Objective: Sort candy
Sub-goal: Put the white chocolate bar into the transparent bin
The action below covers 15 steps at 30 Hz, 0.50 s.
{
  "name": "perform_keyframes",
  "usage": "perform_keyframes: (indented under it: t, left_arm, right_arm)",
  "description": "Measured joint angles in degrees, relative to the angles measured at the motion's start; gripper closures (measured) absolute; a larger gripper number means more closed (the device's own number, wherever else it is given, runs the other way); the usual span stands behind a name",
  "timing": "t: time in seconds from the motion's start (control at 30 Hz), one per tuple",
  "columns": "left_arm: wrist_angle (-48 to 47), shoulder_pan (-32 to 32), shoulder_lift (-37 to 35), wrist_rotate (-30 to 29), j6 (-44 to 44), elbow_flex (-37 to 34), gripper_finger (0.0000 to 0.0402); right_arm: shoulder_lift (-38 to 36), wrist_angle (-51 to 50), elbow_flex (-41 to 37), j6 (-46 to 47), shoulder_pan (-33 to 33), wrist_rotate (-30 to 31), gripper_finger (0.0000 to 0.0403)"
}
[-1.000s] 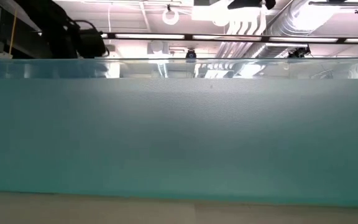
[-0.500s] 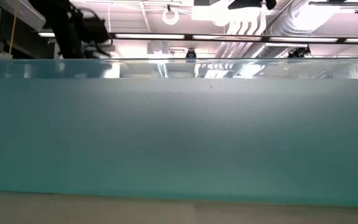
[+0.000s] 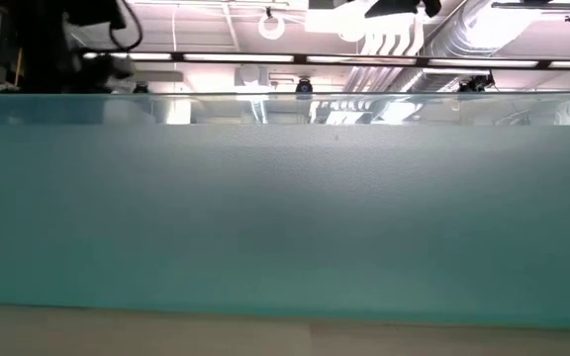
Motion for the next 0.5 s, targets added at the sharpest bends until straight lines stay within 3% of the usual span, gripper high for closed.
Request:
perform_keyframes:
  t: [0.1,0.2,0.5]
  left_arm:
    - [0.65,-7.45,-0.09,-0.65,-11.87,-5.56,0.0192]
    - [6.01,-12.27,2.03,-0.74,-18.16,-7.96,0.0192]
    - [7.00,-19.52,13.30,3.87,-24.17,-7.21,0.0192]
  right_arm:
    - [0.00,-1.25,0.00,0.02,0.00,0.00,0.0162]
    - [0.00,-2.08,0.00,0.00,0.00,0.00,0.0162]
    - [0.00,-2.16,0.00,-0.07,0.00,0.00,0.0162]
